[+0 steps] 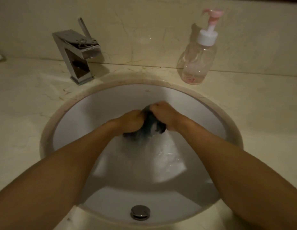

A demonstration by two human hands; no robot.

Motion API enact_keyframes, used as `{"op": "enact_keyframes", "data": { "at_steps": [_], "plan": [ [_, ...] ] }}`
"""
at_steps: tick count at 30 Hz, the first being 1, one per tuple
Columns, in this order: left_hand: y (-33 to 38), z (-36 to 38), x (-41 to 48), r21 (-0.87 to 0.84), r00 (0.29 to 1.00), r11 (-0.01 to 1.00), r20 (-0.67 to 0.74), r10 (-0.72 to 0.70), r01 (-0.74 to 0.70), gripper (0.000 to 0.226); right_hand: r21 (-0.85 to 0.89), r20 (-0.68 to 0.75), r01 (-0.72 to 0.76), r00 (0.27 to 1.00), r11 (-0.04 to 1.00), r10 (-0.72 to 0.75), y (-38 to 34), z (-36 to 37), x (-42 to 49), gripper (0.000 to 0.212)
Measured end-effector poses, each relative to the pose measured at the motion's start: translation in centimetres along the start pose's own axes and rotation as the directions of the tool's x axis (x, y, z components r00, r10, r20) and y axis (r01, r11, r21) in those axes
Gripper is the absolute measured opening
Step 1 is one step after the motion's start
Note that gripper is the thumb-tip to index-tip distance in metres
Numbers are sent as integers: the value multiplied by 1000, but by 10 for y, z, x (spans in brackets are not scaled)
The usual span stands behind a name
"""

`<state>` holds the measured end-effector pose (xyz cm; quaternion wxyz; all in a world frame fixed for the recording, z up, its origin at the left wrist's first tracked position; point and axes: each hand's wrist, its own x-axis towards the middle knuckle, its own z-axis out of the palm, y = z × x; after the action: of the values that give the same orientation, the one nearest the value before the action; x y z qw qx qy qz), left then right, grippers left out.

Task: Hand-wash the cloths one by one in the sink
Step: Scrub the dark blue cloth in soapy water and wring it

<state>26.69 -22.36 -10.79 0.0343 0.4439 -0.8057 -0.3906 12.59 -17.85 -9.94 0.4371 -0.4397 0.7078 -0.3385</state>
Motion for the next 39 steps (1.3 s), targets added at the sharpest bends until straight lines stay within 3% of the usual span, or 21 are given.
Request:
{"op": "enact_keyframes", "data": {
  "at_steps": [2,4,8,12,14,18,21,23,25,28,29,30,31,32,33,34,35,37,39],
  "plan": [
    [19,1,1,-275,987,961,-156,-39,-5,34,64,-151,19,989,998,-9,-4,-1,1,18],
    [28,0,3,-455,939,890,-306,-158,1,33,142,-195,29,981,989,-1,-10,16,-6,26],
    [27,-14,-5,-697,884,715,-364,-292,-50,23,252,-144,21,989,967,16,-33,54,-35,27],
    [53,-4,-18,-788,900,613,-302,-314,-51,26,262,-331,121,943,957,-29,-35,35,-28,25],
    [70,15,-25,-754,923,656,-282,-260,-45,31,279,-376,100,927,955,13,-29,13,-16,30],
    [65,12,-22,-711,902,704,-304,-307,0,29,414,-248,-45,956,909,160,-27,22,-26,33],
    [47,-6,-17,-729,876,684,-326,-355,6,26,304,-267,66,964,950,19,-32,46,-38,29],
    [48,-4,-21,-770,899,638,-267,-347,18,31,275,-297,113,955,955,-27,-33,42,-32,28],
    [62,6,-25,-799,934,599,-182,-308,42,30,318,-323,80,946,945,28,-29,22,-21,28],
    [67,5,-18,-781,949,609,-71,-307,139,31,352,-199,-9,976,936,84,-19,-1,-6,34],
    [60,0,-17,-702,950,684,-34,-312,199,35,203,-110,-60,990,977,83,-14,-3,-3,37],
    [49,-6,-14,-531,957,817,-36,-288,226,39,-73,-31,-101,995,992,99,-10,-5,-3,41],
    [37,-10,-11,-270,964,937,-80,-254,224,43,-378,13,-83,995,922,95,-4,-5,-2,44],
    [26,-11,-8,35,969,976,-128,-211,217,48,-634,9,-33,999,773,50,0,-5,-2,45],
    [18,-12,-6,293,971,931,-165,-174,217,56,-749,-20,-20,1000,662,6,2,-6,0,44],
    [14,-11,-7,459,973,864,-188,-133,207,61,-776,-18,8,999,630,-35,3,-7,-1,42],
    [10,-10,-5,531,977,829,-199,-83,178,54,-766,72,100,995,635,-71,3,-7,0,41],
    [7,-8,-1,536,990,843,-134,32,46,17,-715,376,289,927,636,2,6,-4,2,47],
    [-2,-2,6,534,998,845,49,-26,-4,31,-779,475,344,869,524,136,18,-3,5,69]
  ]
}}
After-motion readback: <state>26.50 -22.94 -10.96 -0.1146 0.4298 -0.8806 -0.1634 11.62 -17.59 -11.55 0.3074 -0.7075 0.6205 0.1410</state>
